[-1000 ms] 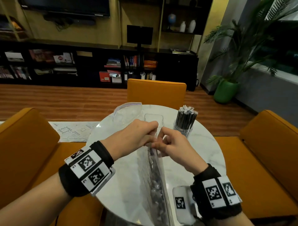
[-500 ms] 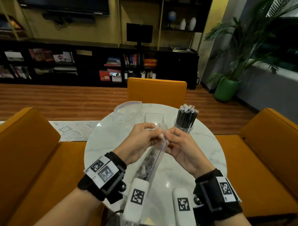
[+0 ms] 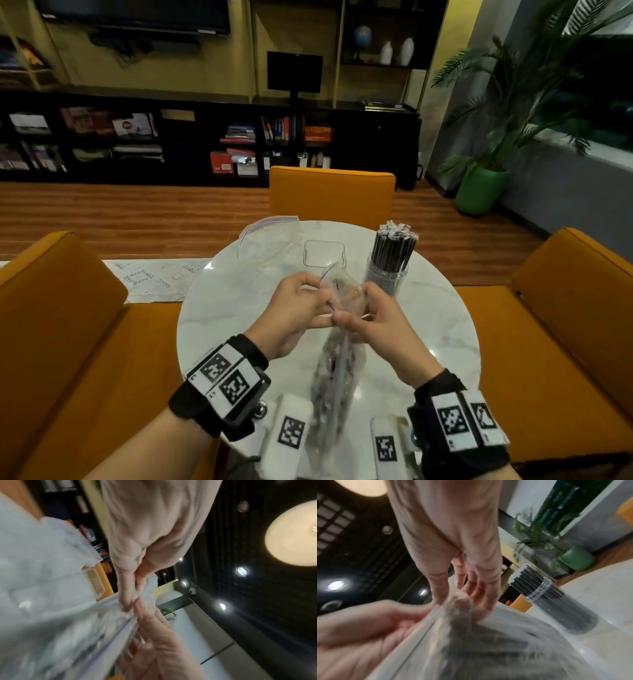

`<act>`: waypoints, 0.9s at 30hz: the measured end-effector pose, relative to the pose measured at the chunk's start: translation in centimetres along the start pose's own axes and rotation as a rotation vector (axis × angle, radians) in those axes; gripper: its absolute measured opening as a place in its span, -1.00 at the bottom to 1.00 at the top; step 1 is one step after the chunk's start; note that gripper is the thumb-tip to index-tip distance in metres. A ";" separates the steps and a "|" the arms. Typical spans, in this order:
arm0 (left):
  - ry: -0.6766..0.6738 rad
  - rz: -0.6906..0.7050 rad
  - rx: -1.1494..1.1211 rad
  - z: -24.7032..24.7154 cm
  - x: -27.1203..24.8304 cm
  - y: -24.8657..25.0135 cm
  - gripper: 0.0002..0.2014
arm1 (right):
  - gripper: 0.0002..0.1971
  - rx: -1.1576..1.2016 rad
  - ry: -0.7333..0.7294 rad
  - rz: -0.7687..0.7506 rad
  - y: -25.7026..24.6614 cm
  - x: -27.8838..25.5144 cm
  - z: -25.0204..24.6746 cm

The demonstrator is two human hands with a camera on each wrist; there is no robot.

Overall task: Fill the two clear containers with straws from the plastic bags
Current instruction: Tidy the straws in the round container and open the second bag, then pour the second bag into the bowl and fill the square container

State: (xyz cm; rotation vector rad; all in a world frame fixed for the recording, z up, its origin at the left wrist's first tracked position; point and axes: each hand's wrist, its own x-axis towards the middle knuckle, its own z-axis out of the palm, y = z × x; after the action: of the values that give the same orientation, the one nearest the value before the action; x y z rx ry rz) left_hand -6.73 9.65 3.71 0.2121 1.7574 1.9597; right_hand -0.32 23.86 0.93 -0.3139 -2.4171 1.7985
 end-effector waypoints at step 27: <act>0.253 0.105 0.782 -6.4 2.4 -2.4 -0.60 | -0.85 0.077 0.081 0.338 4.1 -1.6 -3.1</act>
State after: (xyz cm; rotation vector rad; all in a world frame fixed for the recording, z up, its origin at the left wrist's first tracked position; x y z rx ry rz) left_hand -10.90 5.17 -0.14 0.3284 2.6597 1.3007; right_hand 2.33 27.51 -2.06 -0.8130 -2.3428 1.9559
